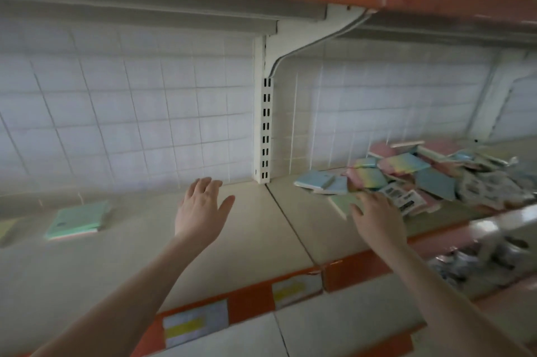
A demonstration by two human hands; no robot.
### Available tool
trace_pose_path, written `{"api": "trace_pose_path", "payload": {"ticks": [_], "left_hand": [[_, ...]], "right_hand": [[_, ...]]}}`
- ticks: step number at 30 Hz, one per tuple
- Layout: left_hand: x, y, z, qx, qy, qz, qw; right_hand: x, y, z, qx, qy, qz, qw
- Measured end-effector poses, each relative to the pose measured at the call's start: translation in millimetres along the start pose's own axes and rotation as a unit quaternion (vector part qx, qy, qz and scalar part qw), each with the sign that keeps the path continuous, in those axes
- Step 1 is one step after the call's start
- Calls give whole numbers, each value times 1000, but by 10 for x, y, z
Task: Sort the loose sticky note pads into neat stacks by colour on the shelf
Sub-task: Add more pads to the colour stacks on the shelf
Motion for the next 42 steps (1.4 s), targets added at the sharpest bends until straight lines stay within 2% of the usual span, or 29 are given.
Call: {"api": "trace_pose_path", "payload": {"ticks": [5,9,14,24,28,35,42], "left_hand": [[-227,761,-515,11,-7,14,1000],[-338,1178,-810,10,-24,30,999],[-524,1306,-1009,-10,-41,56,998],[-983,1552,-1505,-19,-124,64,990],[-1090,1600,-1697,-20,-158,75,984],[-1218,1505,-1763,39,-162,102,981],[-1290,1299,-1751,71,-152,143,975]], "right_hand": [[-492,641,-1,-28,15,39,999],[-802,882,-57,-45,6,92,995],[-1114,1002,-121,-88,-1,119,989],[-1410,1074,-361,-105,-31,115,987],[-1523,1065,-474,-78,-72,108,988],[-1635,958,-616,-7,-141,118,983],[-1762,882,-725,82,-255,148,952]]}}
Point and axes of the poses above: each hand's wrist, its own x-axis away from the middle knuckle, its own z-axis out of the back of the hand, y = z × x, the point moved 10 cm from there along -x, towards the middle knuckle, and after that the axes turned 2 degrees about -y, right-handed, at the moved point
